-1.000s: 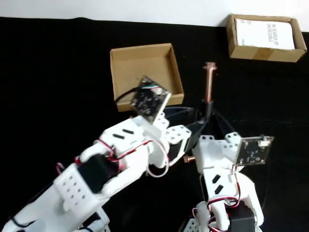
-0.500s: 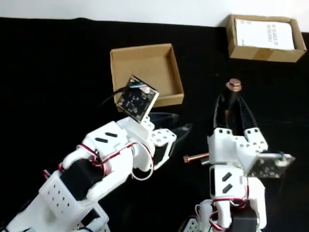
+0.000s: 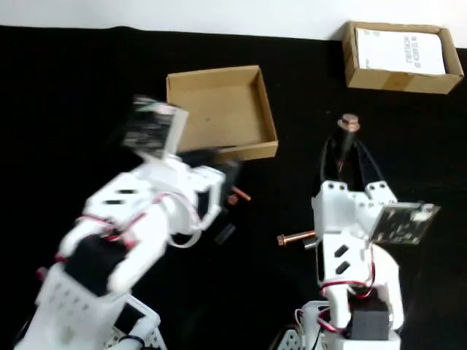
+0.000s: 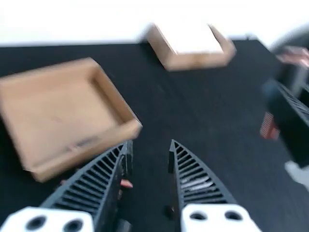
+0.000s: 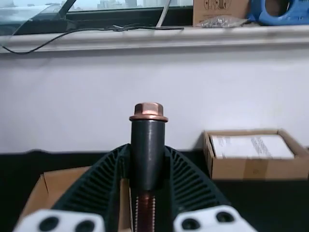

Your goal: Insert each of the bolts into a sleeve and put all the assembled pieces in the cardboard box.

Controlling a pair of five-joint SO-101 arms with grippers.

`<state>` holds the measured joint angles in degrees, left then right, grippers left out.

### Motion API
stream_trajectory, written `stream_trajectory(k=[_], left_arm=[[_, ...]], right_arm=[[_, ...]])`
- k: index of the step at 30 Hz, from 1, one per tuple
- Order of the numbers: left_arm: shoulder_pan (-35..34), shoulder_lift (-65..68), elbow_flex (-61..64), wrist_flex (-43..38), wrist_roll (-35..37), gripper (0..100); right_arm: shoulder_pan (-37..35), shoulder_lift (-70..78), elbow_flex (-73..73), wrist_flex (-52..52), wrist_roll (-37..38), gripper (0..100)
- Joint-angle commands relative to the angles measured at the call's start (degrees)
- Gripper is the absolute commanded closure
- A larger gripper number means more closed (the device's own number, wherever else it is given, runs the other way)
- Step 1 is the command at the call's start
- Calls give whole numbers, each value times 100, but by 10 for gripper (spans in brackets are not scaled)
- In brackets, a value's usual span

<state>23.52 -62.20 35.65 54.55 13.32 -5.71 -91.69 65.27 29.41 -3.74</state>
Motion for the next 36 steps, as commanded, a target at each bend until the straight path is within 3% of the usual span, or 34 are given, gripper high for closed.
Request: stream_trajectory(k=[1,8,15,21,29,36], left_arm=[[-822,-699,-154,26,-26,864],[-1921,-2070,-154,668,-26,864],[-2387,-3266,-145,1723,0,864],[-2993,-4145,435,2409,-9,864],[-3512,-4207,593,3218,0,864],[-3574,-4207,1033,3332,0,864]], right_arm=[[31,1130,-1200,-136,-316,992],[-418,3354,-2791,-145,-176,992],[-1297,5191,-3785,-268,1327,992],[-1701,6484,-4268,-1490,3007,992],[-2290,7741,-4558,-2527,4026,992],[-2431,8752,-4558,-2932,4290,992]])
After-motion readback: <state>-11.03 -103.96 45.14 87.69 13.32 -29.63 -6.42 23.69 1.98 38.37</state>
